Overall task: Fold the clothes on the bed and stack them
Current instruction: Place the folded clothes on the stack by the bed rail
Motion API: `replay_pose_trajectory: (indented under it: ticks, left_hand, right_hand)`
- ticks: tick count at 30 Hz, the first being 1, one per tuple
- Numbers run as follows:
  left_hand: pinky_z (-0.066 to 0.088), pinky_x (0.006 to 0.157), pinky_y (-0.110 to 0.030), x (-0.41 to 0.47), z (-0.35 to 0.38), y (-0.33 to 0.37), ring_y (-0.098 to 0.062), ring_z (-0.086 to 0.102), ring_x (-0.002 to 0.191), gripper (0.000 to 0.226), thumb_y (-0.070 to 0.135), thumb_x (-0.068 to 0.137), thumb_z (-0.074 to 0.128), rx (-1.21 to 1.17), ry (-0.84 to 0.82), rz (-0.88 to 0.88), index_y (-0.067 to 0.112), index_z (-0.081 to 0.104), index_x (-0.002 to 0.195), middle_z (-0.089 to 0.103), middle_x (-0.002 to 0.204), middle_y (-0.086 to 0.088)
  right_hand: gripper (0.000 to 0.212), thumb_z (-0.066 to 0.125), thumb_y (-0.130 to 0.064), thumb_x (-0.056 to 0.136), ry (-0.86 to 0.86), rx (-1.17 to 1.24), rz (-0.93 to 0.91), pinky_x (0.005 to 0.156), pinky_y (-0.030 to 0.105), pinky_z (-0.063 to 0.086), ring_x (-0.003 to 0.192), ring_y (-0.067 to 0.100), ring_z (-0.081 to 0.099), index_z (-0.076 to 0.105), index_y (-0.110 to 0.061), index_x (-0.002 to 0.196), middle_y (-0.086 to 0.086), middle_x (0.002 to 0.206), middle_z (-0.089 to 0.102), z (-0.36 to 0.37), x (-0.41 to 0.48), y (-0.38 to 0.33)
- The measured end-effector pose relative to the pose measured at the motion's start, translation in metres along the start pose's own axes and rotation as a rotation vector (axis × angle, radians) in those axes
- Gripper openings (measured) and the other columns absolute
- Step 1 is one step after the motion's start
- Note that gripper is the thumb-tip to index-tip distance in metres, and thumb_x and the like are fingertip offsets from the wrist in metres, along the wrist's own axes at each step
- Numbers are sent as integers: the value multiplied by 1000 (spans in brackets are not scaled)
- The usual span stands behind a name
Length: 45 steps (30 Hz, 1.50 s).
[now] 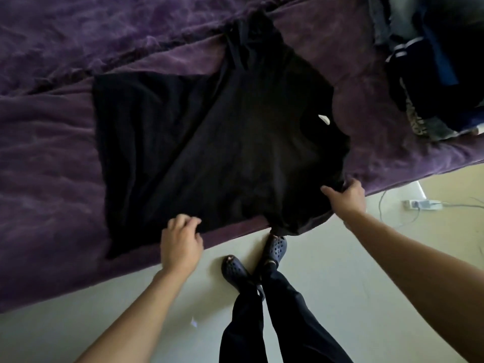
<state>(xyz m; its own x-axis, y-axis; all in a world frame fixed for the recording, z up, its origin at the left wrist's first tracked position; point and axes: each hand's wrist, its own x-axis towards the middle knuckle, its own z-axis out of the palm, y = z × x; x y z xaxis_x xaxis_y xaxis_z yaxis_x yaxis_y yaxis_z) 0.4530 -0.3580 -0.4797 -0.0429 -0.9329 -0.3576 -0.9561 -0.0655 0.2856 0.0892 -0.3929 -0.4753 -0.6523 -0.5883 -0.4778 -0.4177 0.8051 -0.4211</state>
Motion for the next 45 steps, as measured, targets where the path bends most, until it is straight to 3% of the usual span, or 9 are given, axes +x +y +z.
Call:
replay_pose_trajectory:
  ticks: [9,13,18,22,27,33,36,41,45]
  left_hand:
    - [36,98,-43,24,53,23,-26,45,121,46,35,95,50,16,-177,-17,22,46,139,47,135,-2]
    - [36,97,-44,27,52,28,-26,45,121,46,35,93,52,26,-170,-42,20,48,137,49,132,-4]
    - [38,94,-44,31,44,31,-24,46,119,50,45,91,53,59,-207,-33,24,47,135,50,128,-2]
    - [39,92,-40,39,36,16,-21,46,117,57,60,84,55,95,-207,-47,27,49,131,51,123,1]
    - [39,88,-36,46,24,-7,-18,52,107,37,47,89,56,120,-144,-79,24,58,118,57,114,3]
    - [46,72,-43,65,-24,-58,-36,62,85,23,9,73,70,130,-19,-306,7,66,96,64,92,-14]
    - [46,68,-42,112,-70,-70,-40,62,82,20,3,75,69,-1,182,-338,6,64,95,63,96,-18]
    - [49,70,-45,226,-145,-63,-45,62,83,16,6,83,62,-27,467,-301,9,67,98,68,91,-23]
    - [49,84,-49,316,-181,-72,-46,60,96,15,15,88,60,-30,498,-435,14,67,101,67,102,-24]
  right_hand:
    - [30,54,-31,97,-49,232,3,60,28,45,83,19,56,63,-3,95,10,92,62,-22,36,39]
    - [50,75,-46,76,-488,406,181,91,38,52,96,24,69,67,-6,105,10,107,72,-16,20,53]
    - [53,87,-22,61,-832,70,71,75,28,54,94,18,69,65,-14,108,3,103,73,-37,-13,31]
    - [55,81,-24,59,-807,645,127,65,27,58,85,21,72,66,1,106,13,100,73,-87,-17,-24]
    - [24,63,-25,81,-759,959,175,48,21,54,58,11,68,73,-10,65,3,67,71,-103,-13,-110]
    - [24,81,-12,41,-703,1360,204,61,19,54,52,7,63,65,-13,58,-6,58,63,-64,41,-201]
    - [38,76,11,26,-623,1519,241,48,17,46,42,8,50,56,-9,51,-3,54,52,-45,88,-244]
    - [19,44,6,93,-539,1518,262,48,26,55,49,19,66,55,-6,85,11,60,65,-19,158,-329]
    - [24,35,5,98,-577,1385,189,54,28,57,62,23,71,57,-5,99,14,93,66,5,209,-395]
